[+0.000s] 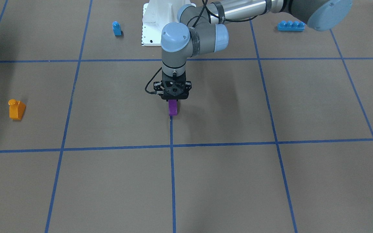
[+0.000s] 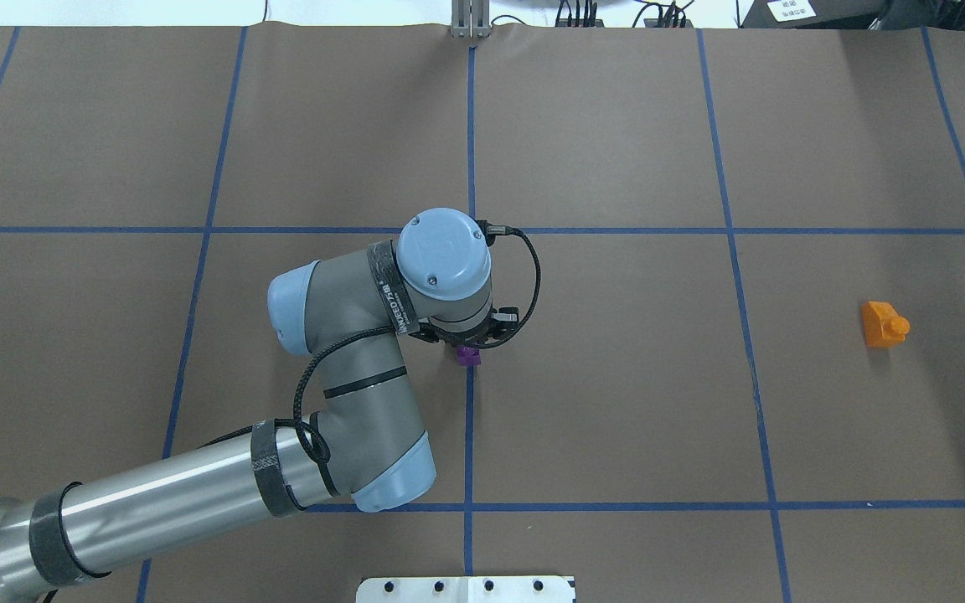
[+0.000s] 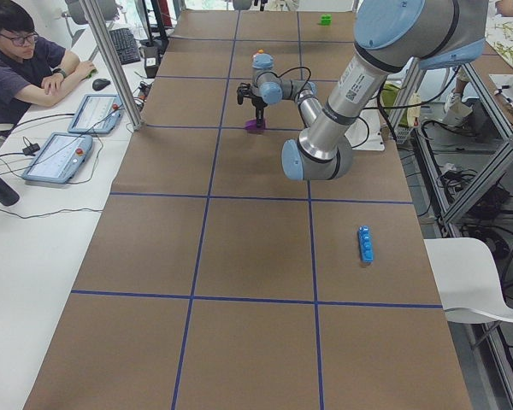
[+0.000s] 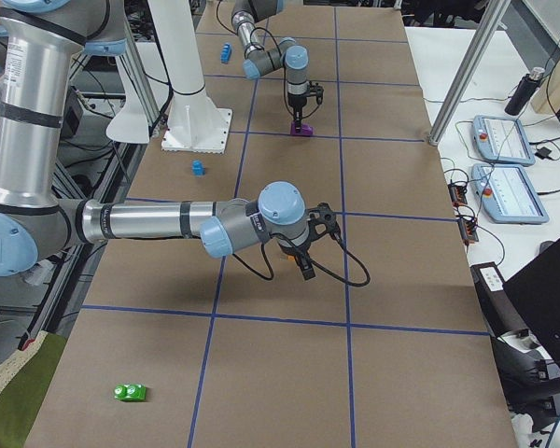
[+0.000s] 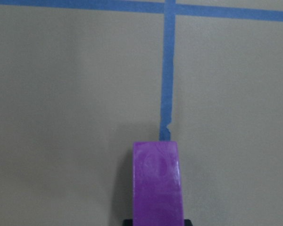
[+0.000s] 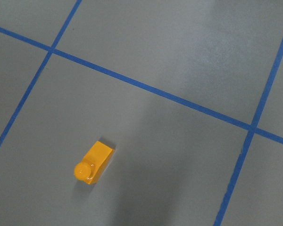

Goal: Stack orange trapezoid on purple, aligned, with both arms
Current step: 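Carry the purple block with the left gripper to the table center, then lower the purple block onto the table and open the left gripper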

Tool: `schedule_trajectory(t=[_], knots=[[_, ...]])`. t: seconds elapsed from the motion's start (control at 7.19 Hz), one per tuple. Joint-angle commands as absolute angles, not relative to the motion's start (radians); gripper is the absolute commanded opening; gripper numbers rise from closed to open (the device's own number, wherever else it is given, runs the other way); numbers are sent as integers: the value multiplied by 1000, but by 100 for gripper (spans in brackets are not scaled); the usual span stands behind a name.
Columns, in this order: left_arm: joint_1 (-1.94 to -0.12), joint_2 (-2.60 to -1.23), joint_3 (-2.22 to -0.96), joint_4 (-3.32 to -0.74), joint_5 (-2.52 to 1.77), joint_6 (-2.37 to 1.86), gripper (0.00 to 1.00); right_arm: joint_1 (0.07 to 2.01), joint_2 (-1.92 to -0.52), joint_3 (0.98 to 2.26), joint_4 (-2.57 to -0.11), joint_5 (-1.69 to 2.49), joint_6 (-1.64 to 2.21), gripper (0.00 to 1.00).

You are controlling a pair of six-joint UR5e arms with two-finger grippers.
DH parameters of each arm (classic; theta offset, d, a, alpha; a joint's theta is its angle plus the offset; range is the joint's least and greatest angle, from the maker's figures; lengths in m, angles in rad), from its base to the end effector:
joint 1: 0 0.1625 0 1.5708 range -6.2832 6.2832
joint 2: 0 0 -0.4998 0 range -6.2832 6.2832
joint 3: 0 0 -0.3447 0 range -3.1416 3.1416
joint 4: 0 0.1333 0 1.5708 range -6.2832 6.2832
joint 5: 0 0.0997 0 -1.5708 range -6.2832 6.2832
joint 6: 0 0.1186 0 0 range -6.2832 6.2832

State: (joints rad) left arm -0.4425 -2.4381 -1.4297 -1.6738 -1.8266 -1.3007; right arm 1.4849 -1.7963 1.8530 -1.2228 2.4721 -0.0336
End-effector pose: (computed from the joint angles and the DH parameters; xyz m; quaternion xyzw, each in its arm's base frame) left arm 0.6704 -0.4320 0.2609 0.0299 0.4152 -0.0270 0.9089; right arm 0.0099 -0.3552 0.6585 0.1697 -0.4312 -0.1400 0.8750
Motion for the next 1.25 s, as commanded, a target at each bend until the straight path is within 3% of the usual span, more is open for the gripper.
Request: schedule_trajectory(t=[0.0,0.28,0.56,0.97,1.11], knots=[[-436,-2442,-1425,-1674,-1825,-1299,0,1485,-1796,1853,-1223,2471,-34,100],[-434,-2442,-1425,-1675,-1824,-1298,3,1485,-1796,1853,-1223,2471,-34,100],[-431,-2442,-1425,-1675,-1825,-1299,15,1485,-1796,1853,-1221,2473,-34,100],[-431,-2441,-1425,-1674,-1824,-1299,55,1485,-1796,1853,-1223,2473,-34,100],[-431,-2441,-1425,-1674,-1824,-1298,82,1485,-1796,1853,-1223,2473,-34,100]])
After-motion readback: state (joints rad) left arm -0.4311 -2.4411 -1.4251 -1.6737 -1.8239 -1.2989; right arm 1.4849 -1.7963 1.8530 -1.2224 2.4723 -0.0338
